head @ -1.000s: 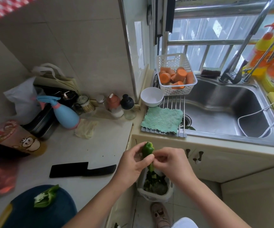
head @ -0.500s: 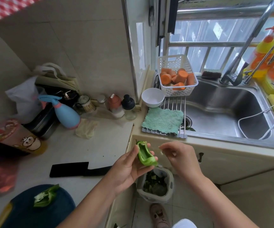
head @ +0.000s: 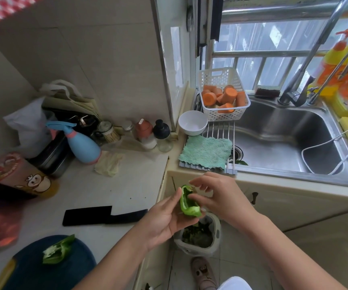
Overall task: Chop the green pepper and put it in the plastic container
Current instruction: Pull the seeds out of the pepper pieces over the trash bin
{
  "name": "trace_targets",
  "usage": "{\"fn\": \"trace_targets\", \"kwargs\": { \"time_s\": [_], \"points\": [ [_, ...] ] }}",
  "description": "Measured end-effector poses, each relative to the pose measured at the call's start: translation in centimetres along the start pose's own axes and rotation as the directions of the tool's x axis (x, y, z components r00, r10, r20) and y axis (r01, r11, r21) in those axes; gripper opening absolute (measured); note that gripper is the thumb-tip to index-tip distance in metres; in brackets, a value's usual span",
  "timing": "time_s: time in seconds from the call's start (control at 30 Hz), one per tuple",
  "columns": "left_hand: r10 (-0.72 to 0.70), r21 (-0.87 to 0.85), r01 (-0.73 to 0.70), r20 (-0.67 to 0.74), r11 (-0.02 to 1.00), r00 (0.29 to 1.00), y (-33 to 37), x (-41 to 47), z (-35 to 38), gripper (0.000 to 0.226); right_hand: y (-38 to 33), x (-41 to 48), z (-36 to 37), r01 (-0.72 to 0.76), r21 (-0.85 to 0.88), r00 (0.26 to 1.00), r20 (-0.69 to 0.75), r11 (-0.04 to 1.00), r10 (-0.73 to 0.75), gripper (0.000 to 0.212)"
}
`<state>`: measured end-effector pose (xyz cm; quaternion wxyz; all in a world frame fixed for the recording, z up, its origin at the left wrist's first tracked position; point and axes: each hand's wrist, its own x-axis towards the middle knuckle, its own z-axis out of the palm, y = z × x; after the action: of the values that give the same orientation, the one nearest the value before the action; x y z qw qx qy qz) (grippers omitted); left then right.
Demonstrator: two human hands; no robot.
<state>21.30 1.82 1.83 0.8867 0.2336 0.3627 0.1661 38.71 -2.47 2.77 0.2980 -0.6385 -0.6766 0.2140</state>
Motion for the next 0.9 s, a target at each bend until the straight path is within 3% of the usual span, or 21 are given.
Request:
{"fn": "trace_targets", "kwargs": {
  "time_s": [0.1,0.3,0.67,0.83,0.9],
  "points": [
    [-0.002,0.08,0.002,-0.001,0.997,1.0,-0.1,0.2,0.3,0.051,0.1,0.2,0.6,0.074,-0.072,0.995,-0.062,0.995,-0.079,0.018],
    [-0.027,0.073,0.027,-0.003,0.997,1.0,-0.2,0.4,0.3,0.053,0.7,-0.2,1.7,0.116,-0.16,0.987,-0.091,0.98,-0.132,0.011],
    [-0.015,0.161,0.019,-0.029,0.987,0.999,0.2,-1.2,-1.5,0.046,-0.3,1.1,-0.2,0.001,0.155,0.982,0.189,0.988,-0.03,0.015],
    [0.067,0.002,-0.067,-0.129,0.998,0.989,1.3,-2.3,-3.0,0.052,-2.3,2.8,1.2,-0.099,0.247,0.987,0.151,0.964,0.062,0.019],
    [0.1,-0.044,-0.112,-0.21,0.993,0.972,1.6,-2.9,-4.1,0.047,-3.2,3.4,1.9,-0.102,0.191,0.981,0.18,0.976,0.067,0.006]
  ]
}}
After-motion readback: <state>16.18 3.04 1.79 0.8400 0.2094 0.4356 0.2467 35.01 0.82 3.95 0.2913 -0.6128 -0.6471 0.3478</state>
